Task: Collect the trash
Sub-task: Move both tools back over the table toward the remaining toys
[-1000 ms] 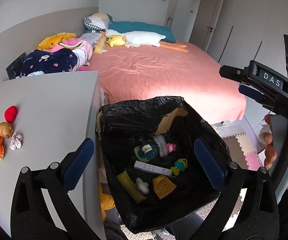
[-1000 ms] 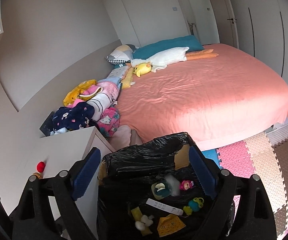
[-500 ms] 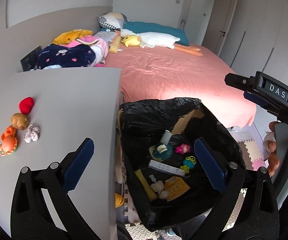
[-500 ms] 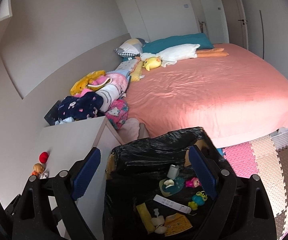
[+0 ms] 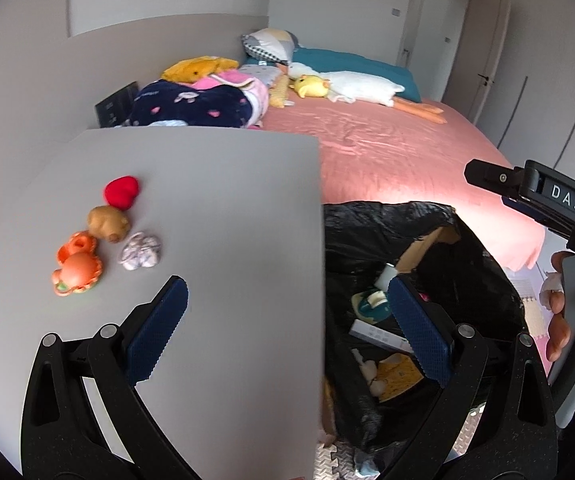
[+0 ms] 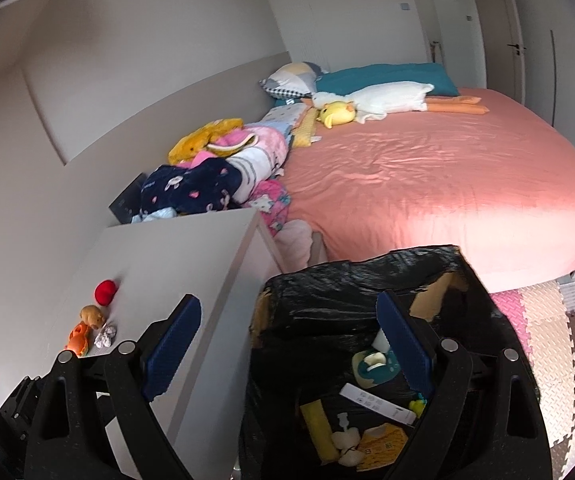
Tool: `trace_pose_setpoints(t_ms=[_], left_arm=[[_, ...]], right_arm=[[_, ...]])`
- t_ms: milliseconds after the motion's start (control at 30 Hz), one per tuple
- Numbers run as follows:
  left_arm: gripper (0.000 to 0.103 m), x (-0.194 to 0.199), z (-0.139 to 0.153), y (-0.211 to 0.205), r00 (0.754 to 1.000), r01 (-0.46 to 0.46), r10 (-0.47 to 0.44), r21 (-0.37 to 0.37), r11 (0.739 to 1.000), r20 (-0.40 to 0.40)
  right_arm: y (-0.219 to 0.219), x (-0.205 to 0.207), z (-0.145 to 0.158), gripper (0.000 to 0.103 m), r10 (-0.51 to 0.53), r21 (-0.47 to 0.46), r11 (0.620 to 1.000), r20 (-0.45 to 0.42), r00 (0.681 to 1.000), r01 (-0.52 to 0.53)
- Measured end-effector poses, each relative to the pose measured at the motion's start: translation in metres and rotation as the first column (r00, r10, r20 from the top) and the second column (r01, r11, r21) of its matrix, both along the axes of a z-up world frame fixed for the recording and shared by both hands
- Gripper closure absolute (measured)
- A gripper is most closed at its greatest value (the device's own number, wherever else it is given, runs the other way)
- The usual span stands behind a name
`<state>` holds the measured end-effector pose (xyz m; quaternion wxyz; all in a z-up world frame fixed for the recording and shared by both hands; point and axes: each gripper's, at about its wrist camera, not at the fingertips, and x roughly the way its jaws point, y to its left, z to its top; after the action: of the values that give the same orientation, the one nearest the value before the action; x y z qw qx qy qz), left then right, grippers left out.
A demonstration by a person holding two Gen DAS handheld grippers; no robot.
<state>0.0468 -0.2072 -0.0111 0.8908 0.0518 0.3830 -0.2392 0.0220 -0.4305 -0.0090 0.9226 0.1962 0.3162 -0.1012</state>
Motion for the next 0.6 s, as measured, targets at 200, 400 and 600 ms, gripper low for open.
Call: trace_pose_setpoints(t_ms=[200,400,600], left_arm=[[0.006,0.009,-0.004,0.026,0.999,-0.047,0.047,-0.002,0.999,-0.004],[0.006,0.02,-0.007,0.055,0.994,-0.106,0.106,-0.008,0.994,-0.003],[0.006,0.034,-0.012,0.084,0.985,-0.17,0.17,-0.013,0.985,-0.009]], right_arm=[[0.026,0.017,-0.005,0.014,0.047,-0.004,0.999,-0.012,0.999,-0.047],[0.053,0.035,-0.01,0.014,0.094,-0.001,0.996,-0.022,0.995,-0.094],[0.082,0.057,-0.016,0.014,0.154,0.004,0.988,-0.04,0.987,-0.154]])
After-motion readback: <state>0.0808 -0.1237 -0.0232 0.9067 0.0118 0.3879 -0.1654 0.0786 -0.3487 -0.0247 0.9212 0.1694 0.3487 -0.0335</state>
